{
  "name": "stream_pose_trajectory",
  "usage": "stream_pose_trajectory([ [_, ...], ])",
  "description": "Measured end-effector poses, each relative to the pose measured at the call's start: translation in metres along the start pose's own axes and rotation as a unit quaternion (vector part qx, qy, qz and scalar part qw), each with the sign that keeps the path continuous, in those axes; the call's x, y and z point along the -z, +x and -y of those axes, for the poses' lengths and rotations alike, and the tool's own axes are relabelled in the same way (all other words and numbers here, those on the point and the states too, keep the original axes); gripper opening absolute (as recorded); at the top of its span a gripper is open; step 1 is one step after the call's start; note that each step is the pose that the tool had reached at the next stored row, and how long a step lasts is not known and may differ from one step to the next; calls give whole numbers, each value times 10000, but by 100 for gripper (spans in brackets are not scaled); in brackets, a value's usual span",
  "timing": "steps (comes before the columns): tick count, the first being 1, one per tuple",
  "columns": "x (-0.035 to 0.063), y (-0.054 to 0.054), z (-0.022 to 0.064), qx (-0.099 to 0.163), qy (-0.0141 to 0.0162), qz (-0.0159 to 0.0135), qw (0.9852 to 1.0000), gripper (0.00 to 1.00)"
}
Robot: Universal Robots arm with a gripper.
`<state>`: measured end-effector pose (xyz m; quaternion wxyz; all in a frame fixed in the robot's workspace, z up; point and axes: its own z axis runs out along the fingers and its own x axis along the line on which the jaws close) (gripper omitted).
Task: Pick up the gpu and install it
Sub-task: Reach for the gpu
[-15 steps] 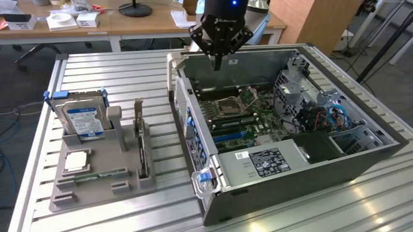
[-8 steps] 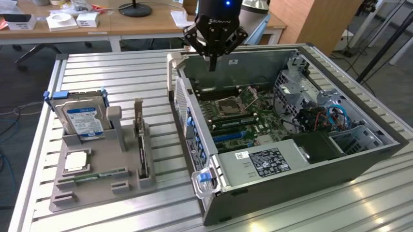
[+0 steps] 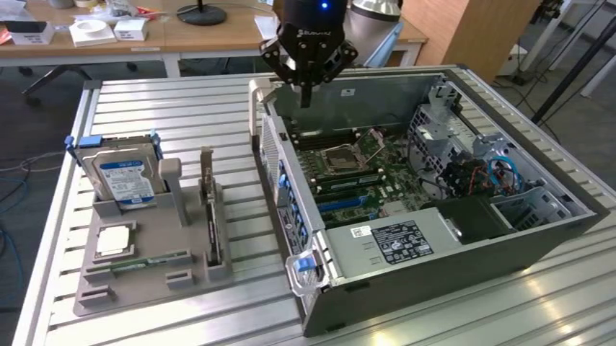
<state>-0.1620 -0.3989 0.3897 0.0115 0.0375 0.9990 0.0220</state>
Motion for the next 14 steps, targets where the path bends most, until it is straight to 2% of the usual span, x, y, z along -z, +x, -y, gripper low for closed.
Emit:
stream_pose_trajectory([
  [14, -6, 328, 25, 0, 0, -1, 10000, 10],
])
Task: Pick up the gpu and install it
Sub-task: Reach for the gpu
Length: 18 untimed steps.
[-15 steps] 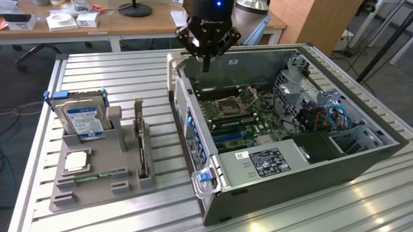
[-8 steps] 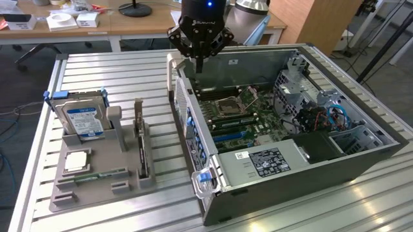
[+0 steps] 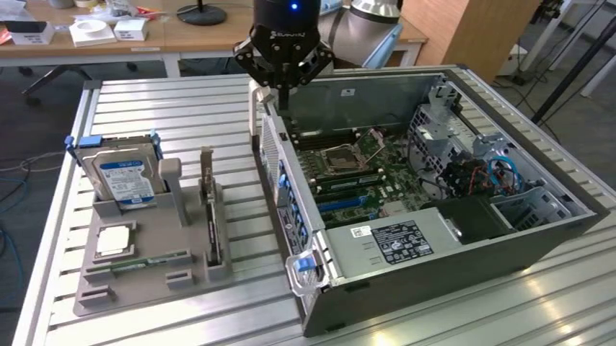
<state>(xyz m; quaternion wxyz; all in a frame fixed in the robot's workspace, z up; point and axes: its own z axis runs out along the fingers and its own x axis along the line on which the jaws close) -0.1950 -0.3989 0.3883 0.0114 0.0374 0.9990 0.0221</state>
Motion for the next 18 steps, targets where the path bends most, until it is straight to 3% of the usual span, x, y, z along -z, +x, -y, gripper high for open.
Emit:
stream_pose_trajectory([
  [18, -9, 494, 38, 0, 0, 0, 10000, 10],
])
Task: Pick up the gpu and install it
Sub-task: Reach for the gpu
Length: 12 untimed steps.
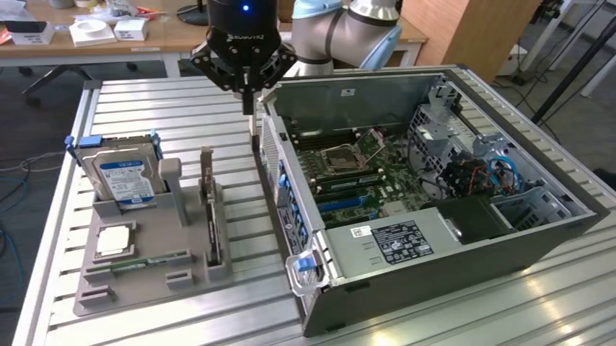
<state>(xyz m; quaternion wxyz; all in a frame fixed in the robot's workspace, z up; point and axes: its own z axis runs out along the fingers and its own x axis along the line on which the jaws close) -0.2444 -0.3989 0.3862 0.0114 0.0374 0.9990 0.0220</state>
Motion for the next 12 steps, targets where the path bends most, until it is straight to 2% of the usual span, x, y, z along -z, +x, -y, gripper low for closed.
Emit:
stream_pose_trajectory([
  [12, -10, 337, 26, 0, 0, 0, 10000, 10],
])
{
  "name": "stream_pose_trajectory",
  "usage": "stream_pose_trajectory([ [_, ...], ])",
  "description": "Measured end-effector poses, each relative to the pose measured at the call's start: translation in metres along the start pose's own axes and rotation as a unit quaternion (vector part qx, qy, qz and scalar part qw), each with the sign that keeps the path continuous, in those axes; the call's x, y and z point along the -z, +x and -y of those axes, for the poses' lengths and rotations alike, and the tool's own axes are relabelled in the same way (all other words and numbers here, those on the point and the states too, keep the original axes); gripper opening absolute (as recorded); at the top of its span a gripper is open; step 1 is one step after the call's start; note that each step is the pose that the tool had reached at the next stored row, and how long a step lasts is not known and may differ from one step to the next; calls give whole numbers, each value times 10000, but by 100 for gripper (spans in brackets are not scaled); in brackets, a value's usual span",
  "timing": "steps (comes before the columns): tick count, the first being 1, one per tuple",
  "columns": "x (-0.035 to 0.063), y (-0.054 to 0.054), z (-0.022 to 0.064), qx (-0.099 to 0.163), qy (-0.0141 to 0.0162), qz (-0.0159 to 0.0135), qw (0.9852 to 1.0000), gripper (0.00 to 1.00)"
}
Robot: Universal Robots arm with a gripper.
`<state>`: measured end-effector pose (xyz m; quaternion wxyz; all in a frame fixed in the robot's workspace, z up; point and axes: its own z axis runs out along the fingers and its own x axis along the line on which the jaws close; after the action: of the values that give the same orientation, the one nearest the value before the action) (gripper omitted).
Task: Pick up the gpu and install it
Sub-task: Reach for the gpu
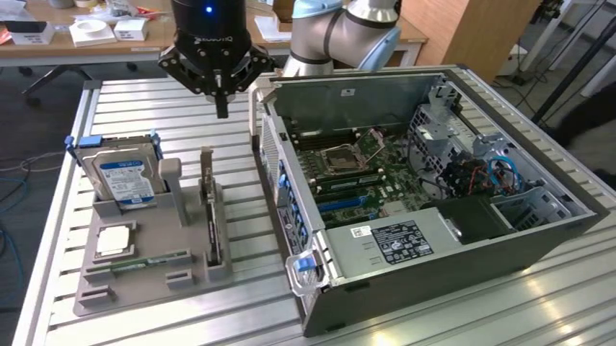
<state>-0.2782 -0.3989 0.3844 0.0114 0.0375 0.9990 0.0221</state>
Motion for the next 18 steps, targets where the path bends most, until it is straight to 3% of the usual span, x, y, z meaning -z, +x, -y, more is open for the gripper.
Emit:
stream_pose_trajectory([
  [9, -14, 195, 15, 0, 0, -1, 10000, 10],
  [18, -13, 207, 26, -1, 0, -2, 10000, 10],
])
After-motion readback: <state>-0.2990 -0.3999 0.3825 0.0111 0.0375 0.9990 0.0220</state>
